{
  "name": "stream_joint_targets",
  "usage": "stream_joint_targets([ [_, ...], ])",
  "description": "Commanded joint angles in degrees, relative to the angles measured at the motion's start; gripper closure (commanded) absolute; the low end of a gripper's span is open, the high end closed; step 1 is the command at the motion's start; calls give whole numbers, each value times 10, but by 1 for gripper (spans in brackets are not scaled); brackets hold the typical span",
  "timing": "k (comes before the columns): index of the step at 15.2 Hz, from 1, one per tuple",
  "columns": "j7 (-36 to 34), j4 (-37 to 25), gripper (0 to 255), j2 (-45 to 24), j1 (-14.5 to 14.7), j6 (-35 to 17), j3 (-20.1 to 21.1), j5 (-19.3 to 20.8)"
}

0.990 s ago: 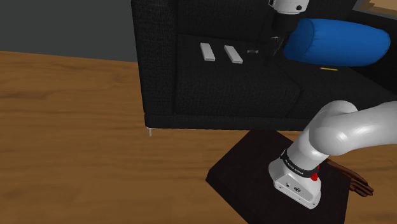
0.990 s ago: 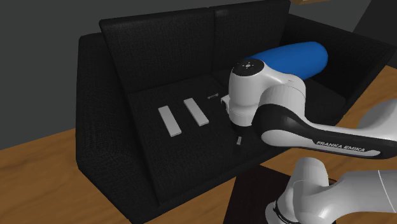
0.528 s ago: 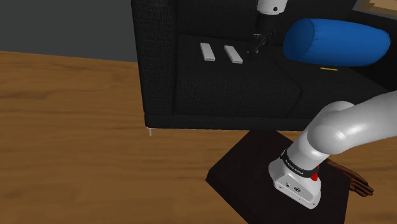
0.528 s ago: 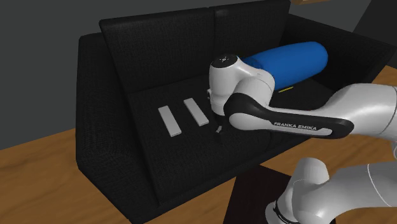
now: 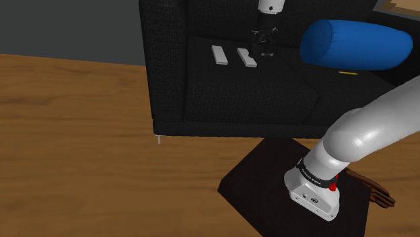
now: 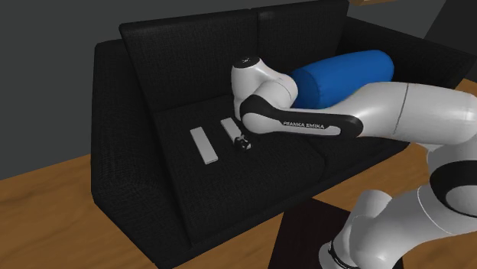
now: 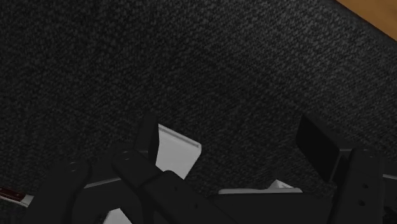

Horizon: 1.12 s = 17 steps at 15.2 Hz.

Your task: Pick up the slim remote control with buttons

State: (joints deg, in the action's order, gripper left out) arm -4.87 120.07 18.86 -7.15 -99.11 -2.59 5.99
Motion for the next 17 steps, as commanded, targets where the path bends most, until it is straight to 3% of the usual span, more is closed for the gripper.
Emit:
stream_joint_targets([
  [1, -4, -27, 0, -40, -9, -18, -12, -3],
  [12, -32, -233, 0, -254, -54, -49, -61, -50],
  [17, -33, -212, 0, -262, -56, -79, -62, -52],
])
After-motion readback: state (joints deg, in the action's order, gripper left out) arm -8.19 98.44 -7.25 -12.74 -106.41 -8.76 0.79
